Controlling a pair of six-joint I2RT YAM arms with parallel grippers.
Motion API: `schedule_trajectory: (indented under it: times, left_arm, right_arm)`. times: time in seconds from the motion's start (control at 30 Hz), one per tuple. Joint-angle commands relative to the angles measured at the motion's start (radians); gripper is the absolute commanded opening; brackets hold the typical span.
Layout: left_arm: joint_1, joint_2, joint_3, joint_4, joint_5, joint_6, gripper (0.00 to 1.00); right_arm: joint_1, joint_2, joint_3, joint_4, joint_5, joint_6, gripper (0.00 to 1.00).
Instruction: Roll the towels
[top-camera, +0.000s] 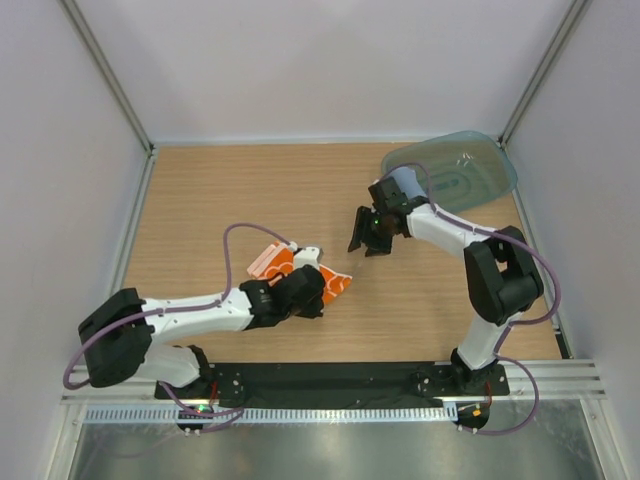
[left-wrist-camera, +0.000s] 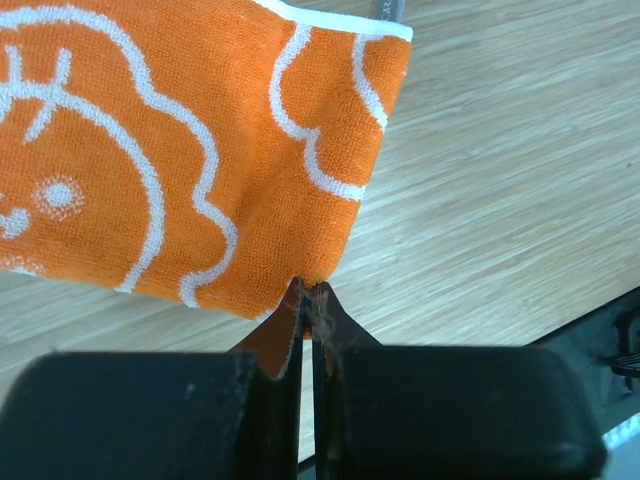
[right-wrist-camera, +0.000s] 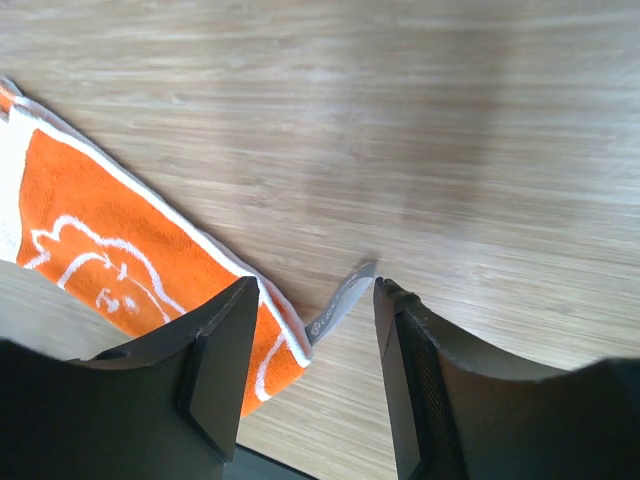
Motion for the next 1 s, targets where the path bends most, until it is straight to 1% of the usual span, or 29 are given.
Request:
schedule_trajectory:
  times: [0.0,0.1,0.2,0.27,0.33,0.43,0.53,0.6,0.73,0.77,0.8,0.97]
  left_arm:
    - [0.008,-0.047,-0.014,0.025,0.004,-0.085,0.00]
    - [0.025,-0.061,-0.025,0.031,0.009,-0.122,0.00]
    - [0.048,-0.091,-0.051,0.048,0.024,-0.177,0.00]
    - [0.086,-0.107,-0.057,0.016,0.030,-0.243,0.00]
    - [0.141,-0.110,-0.074,0.012,0.079,-0.283,0.00]
    - [0.204,-0.100,-0.102,0.012,0.148,-0.348,0.00]
    - [0.237,-0.085,-0.108,0.006,0.187,-0.355,0.00]
    - [0.261,-0.070,-0.111,-0.009,0.196,-0.365,0.00]
    - [0.286,-0.039,-0.105,-0.041,0.216,-0.365,0.00]
    - [0.294,-0.025,-0.099,-0.056,0.221,-0.369,0.00]
    - [0.295,-0.019,-0.096,-0.057,0.222,-0.375,0.00]
    - [0.304,0.010,-0.087,-0.110,0.215,-0.398,0.00]
  right_arm:
    - [-0.013,-0.015,0.093,-0.120,0.105,-0.068,0.57]
    - [-0.025,-0.049,0.114,-0.145,0.123,-0.073,0.58]
    - [-0.027,-0.098,0.108,-0.149,0.110,-0.073,0.58]
    - [-0.028,-0.136,0.088,-0.145,0.090,-0.068,0.58]
    - [-0.027,-0.161,0.070,-0.137,0.070,-0.065,0.57]
    - [-0.027,-0.224,-0.008,-0.051,-0.030,-0.062,0.56]
    - [-0.027,-0.267,-0.059,0.016,-0.151,-0.038,0.55]
    - [-0.021,-0.273,-0.097,0.076,-0.232,-0.018,0.53]
    - [0.010,-0.268,-0.154,0.177,-0.309,0.019,0.47]
    - [0.030,-0.264,-0.175,0.226,-0.337,0.040,0.45]
    - [0.041,-0.257,-0.183,0.251,-0.337,0.041,0.44]
    - [0.116,-0.199,-0.200,0.361,-0.371,0.079,0.42]
